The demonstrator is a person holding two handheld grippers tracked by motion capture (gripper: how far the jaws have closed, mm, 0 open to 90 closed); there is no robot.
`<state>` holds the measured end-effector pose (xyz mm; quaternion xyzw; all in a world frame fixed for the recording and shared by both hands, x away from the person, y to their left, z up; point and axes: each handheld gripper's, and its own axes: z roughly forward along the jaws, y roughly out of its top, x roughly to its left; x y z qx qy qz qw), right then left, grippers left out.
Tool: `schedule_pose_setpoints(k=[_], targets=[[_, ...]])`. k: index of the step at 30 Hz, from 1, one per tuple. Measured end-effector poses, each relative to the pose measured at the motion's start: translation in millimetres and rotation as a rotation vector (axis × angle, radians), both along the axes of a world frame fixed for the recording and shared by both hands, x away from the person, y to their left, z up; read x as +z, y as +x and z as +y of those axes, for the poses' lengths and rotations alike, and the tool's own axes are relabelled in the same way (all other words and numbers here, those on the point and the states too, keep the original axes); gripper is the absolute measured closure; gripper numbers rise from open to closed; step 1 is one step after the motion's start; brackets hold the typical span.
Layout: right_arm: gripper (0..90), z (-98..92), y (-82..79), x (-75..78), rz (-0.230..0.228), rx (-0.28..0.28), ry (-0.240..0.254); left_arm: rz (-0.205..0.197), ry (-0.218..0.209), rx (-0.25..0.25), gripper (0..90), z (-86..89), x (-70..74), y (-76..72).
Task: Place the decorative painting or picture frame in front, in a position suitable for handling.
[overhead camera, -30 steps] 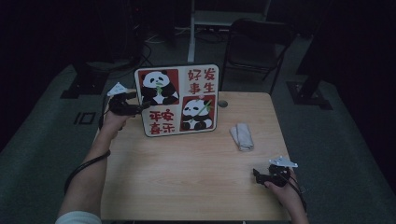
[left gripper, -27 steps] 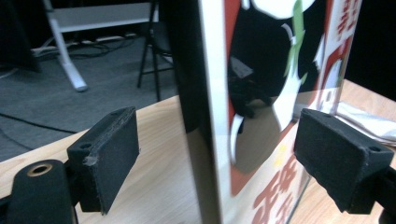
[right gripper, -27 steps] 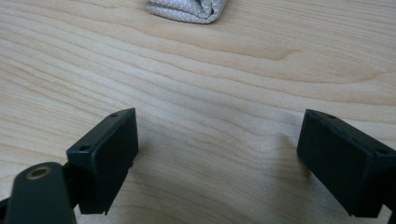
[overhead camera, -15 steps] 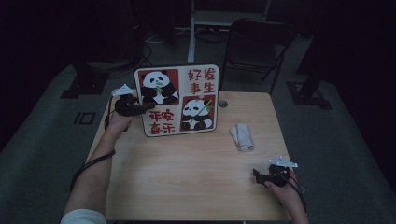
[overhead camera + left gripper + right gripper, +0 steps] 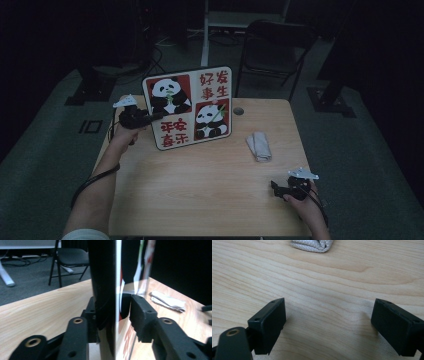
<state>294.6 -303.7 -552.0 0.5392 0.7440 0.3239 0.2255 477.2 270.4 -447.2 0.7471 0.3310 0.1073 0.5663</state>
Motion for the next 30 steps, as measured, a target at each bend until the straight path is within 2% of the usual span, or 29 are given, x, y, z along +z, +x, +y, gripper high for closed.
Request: schedule_pose_setpoints(k=[5,9,14,20,26,30], targets=[[12.0,0.0,0.0,0.0,0.0,0.0,0.0,-0.007,-0.04,-0.028,74.1,-1.3,-3.8,-14.7],[12.0,0.0,0.0,0.0,0.0,0.0,0.0,-0.024,-0.065,-0.006,76.3,-6.5,-7.0,-26.5],[12.0,0.0,0.0,0.0,0.0,0.0,0.0,-0.018,-0.091,0.022,78.9,-13.5,-8.8,-39.2],[12.0,0.0,0.0,0.0,0.0,0.0,0.0,-0.027,-0.07,0.077,79.4,-22.5,-7.2,-54.6],[12.0,0.0,0.0,0.0,0.0,0.0,0.0,-0.064,-0.023,0.128,79.4,-35.5,-5.6,-73.7],[12.0,0.0,0.0,0.0,0.0,0.0,0.0,-0.075,-0.021,0.148,79.4,-40.6,-6.0,-82.2]])
